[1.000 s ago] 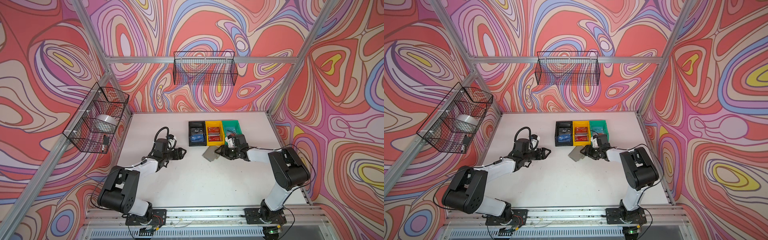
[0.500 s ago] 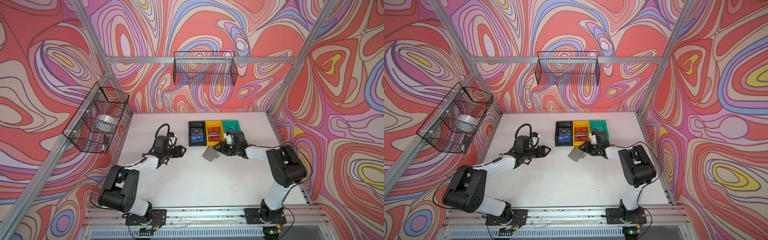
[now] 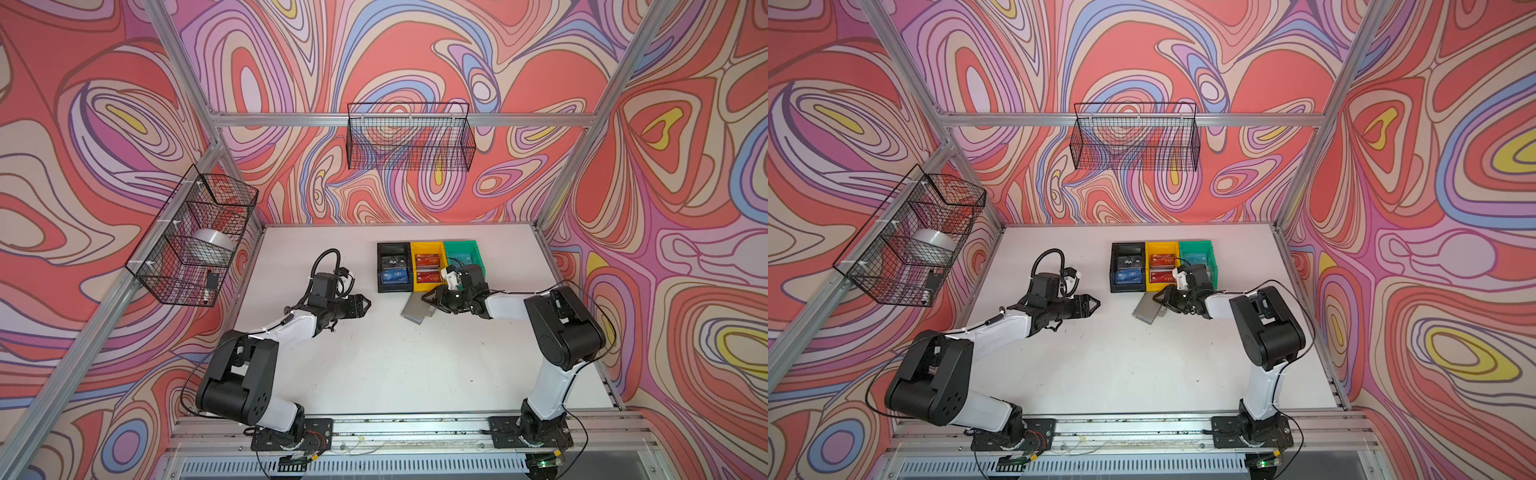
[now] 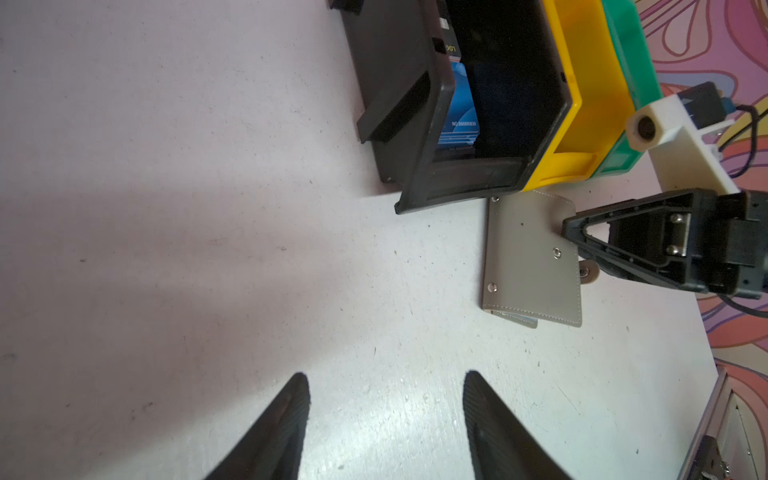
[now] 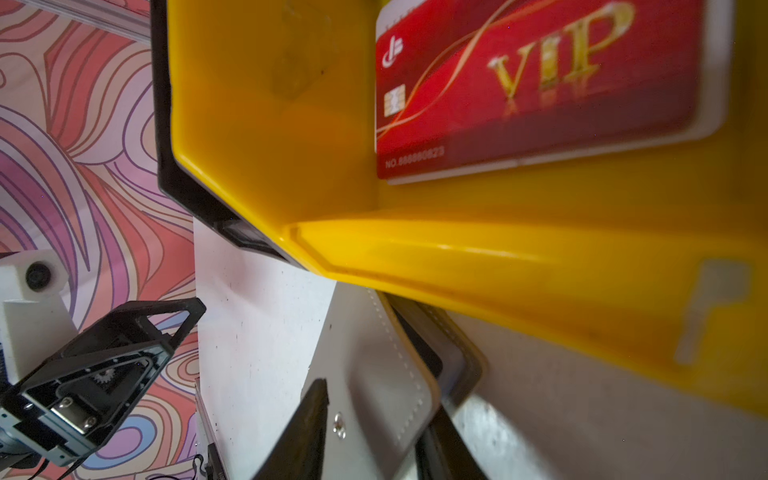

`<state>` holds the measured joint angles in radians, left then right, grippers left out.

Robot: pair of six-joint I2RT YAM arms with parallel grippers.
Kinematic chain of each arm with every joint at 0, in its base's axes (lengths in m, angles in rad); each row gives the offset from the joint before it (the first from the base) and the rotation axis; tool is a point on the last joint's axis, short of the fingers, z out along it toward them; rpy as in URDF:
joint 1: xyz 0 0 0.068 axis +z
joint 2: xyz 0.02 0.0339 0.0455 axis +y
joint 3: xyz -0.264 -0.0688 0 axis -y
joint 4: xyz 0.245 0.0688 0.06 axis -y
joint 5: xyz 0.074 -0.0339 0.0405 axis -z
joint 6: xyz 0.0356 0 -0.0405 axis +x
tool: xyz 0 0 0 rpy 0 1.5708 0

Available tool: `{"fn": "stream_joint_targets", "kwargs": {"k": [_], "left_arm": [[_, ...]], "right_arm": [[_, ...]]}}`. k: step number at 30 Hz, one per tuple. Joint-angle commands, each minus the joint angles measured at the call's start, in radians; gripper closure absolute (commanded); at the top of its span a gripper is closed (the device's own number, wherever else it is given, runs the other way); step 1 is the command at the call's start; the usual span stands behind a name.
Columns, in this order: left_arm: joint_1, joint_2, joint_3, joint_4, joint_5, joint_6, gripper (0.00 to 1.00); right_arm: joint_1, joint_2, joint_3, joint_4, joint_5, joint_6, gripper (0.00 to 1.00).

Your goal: Take the credit cards out of the card holder

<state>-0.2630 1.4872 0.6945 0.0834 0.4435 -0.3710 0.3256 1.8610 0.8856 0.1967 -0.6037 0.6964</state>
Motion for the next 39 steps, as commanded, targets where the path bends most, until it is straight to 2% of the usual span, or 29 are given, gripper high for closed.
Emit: {"fn": "stream_joint_targets", "kwargs": {"k": [1, 5, 8, 12, 17, 20, 23, 26, 36, 39], "left_arm": [[-0.003, 0.008, 0.035, -0.047, -0.01, 0.021, 0.39], [-0.003, 0.004, 0.048, -0.075, -0.017, 0.027, 0.39], [-0.004, -0.005, 0.05, -0.09, -0.023, 0.032, 0.4], [-0.004, -0.019, 0.066, -0.135, -0.041, 0.037, 0.47], [-0.004, -0.029, 0.084, -0.177, -0.046, 0.056, 0.48], [-0.003, -0.02, 0.103, -0.204, -0.046, 0.064, 0.48], [-0.004, -0.013, 0.112, -0.209, -0.042, 0.062, 0.48], [-0.003, -0.015, 0.109, -0.203, -0.036, 0.057, 0.48], [-0.003, -0.024, 0.107, -0.226, -0.052, 0.074, 0.48], [-0.004, -0.025, 0.105, -0.231, -0.054, 0.069, 0.48]], "right_arm": [[0.016, 0.021, 0.022, 0.047, -0.016, 0.024, 0.7], [0.021, 0.022, 0.023, 0.048, -0.027, 0.026, 0.89], [0.023, -0.003, 0.02, 0.015, -0.029, 0.013, 0.96], [0.022, -0.081, 0.029, -0.116, -0.029, -0.046, 0.95], [0.025, -0.24, 0.107, -0.427, 0.041, -0.201, 0.95], [0.026, -0.275, 0.175, -0.58, 0.073, -0.267, 0.95], [0.043, -0.257, 0.24, -0.687, 0.085, -0.311, 0.95], [0.083, -0.222, 0.28, -0.749, 0.145, -0.334, 0.95], [0.294, 0.006, 0.494, -0.962, 0.383, -0.409, 0.93], [0.341, 0.056, 0.551, -1.005, 0.429, -0.42, 0.89]]}}
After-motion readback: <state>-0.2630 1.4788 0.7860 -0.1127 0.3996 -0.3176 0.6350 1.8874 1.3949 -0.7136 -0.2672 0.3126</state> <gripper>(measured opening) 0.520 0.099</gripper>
